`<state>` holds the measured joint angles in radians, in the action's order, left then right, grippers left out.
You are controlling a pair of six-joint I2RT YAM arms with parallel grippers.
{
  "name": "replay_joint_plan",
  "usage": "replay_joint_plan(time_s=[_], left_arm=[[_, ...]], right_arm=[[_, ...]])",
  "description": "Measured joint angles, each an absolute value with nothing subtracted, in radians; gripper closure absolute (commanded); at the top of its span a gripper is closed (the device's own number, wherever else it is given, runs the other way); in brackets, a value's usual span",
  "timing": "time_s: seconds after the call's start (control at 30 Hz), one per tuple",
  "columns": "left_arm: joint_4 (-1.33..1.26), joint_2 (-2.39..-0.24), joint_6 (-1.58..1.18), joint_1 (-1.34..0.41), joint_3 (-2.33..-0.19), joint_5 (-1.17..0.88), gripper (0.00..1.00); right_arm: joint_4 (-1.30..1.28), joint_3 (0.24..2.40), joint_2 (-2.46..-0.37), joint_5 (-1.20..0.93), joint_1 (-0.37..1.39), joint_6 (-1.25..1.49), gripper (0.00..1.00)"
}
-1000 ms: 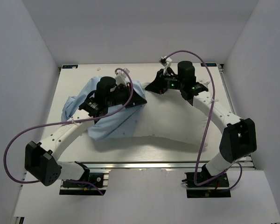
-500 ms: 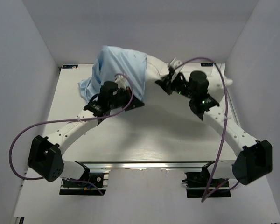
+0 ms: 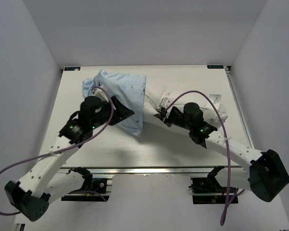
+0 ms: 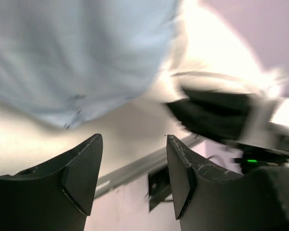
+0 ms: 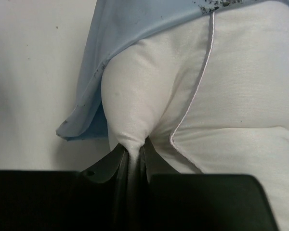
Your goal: Put the pillow into the pillowcase
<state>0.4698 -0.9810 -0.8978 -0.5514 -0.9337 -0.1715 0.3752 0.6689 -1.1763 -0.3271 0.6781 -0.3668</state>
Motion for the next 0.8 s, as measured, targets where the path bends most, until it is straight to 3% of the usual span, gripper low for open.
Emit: replay_joint_plan(time_s=[0.23,0.57,0.8], left_arm=[[0.522,-0.936,-0.842,-0.551,-1.144,-0.008,0.30],[0.565,-1.398,-0.676,-0.587,-1.395,0.094,0.29],[0.635,-1.500,-0.585,-0.652,-1.520,0.174,0.29]], right_arm=[[0.377,0.669,-1.181,-0.327,0.678,-0.368,1.00],[0.377,0.672,-1.181,-0.328,0.678,-0.347,1.00],[0.377,0.678,-1.184,-0.327,0.678,-0.340,1.00]])
